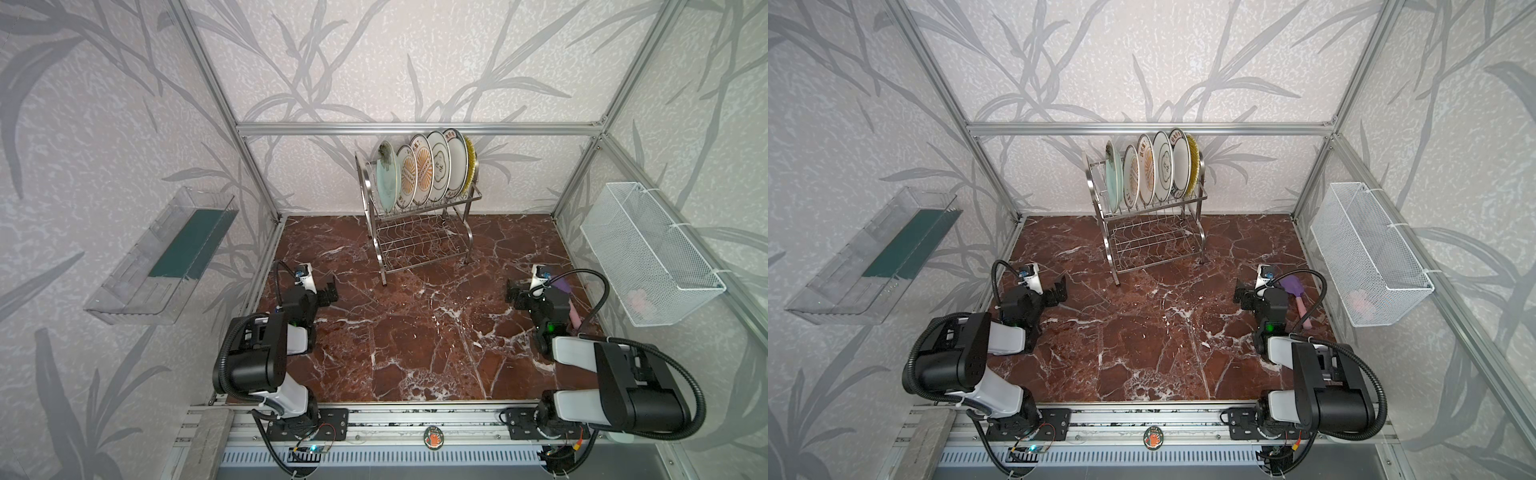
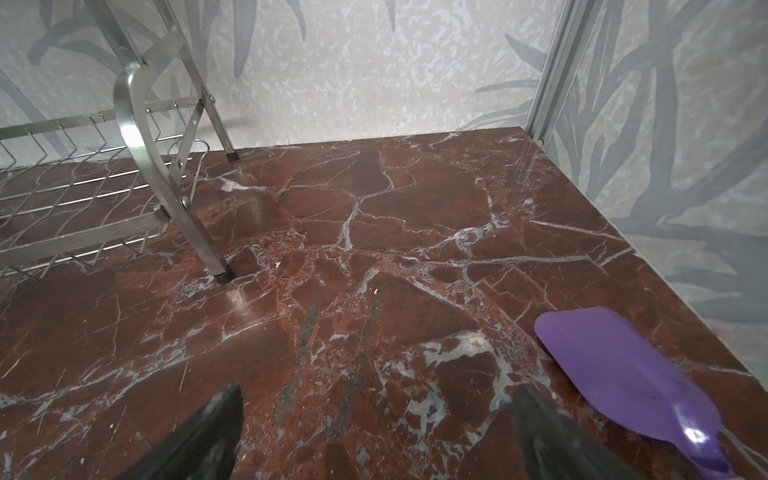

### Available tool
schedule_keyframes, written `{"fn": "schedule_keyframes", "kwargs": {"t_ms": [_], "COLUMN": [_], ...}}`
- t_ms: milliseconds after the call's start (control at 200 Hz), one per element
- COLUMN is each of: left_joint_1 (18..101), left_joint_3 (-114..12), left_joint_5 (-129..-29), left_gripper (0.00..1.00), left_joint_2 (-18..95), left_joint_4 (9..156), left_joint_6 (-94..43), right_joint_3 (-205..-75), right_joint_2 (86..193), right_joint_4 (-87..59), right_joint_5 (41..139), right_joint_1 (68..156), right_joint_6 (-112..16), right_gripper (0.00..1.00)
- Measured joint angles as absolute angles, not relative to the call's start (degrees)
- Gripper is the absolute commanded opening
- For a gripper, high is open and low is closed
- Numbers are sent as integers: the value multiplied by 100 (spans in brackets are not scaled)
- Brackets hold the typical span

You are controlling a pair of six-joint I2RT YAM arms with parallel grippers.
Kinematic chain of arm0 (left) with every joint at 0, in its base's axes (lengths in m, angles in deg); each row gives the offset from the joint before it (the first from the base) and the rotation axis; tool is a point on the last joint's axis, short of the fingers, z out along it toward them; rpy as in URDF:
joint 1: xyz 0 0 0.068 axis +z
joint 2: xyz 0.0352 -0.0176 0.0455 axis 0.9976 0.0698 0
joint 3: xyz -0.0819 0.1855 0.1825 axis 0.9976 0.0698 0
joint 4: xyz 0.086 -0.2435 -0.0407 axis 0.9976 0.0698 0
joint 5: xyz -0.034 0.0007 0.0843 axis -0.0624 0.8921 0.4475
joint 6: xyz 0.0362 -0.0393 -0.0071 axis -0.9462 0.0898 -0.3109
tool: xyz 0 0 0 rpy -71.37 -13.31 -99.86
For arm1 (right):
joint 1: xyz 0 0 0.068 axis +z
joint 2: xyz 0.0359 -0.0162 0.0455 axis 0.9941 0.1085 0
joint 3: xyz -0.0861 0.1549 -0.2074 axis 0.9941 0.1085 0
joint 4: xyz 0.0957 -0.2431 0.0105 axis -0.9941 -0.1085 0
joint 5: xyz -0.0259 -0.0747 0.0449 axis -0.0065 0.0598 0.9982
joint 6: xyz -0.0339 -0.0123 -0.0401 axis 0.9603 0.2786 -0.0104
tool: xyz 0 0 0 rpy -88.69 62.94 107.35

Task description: Load the plates into the dish rack

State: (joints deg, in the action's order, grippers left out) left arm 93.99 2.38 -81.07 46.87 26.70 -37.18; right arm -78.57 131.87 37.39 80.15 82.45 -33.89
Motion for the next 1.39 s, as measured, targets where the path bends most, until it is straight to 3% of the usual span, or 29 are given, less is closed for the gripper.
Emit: {"fn": "schedule_keyframes", "kwargs": {"t_ms": [380, 915, 1395], "left_joint_1": [9399, 9399, 9399], "left_joint_3": [227, 227, 227], "left_joint_5": [-8195, -8201, -8201], "left_gripper": [99, 99, 99], "left_joint_2": [4687, 4687, 4687], "left_joint_4": [2694, 2696, 2696], "left_joint_6": [-3757, -3759, -3759], "right_joint_3": [-7901, -8248, -8178], "right_joint_2": [14265, 14250, 14252], "right_joint_4": [4630, 4322, 4495], "right_joint_5": [8171, 8171, 9325], "right_joint_1": [8535, 8647, 8649], "right_joint_6": [-3109, -2950, -2484], "right_gripper": [99, 99, 99]}}
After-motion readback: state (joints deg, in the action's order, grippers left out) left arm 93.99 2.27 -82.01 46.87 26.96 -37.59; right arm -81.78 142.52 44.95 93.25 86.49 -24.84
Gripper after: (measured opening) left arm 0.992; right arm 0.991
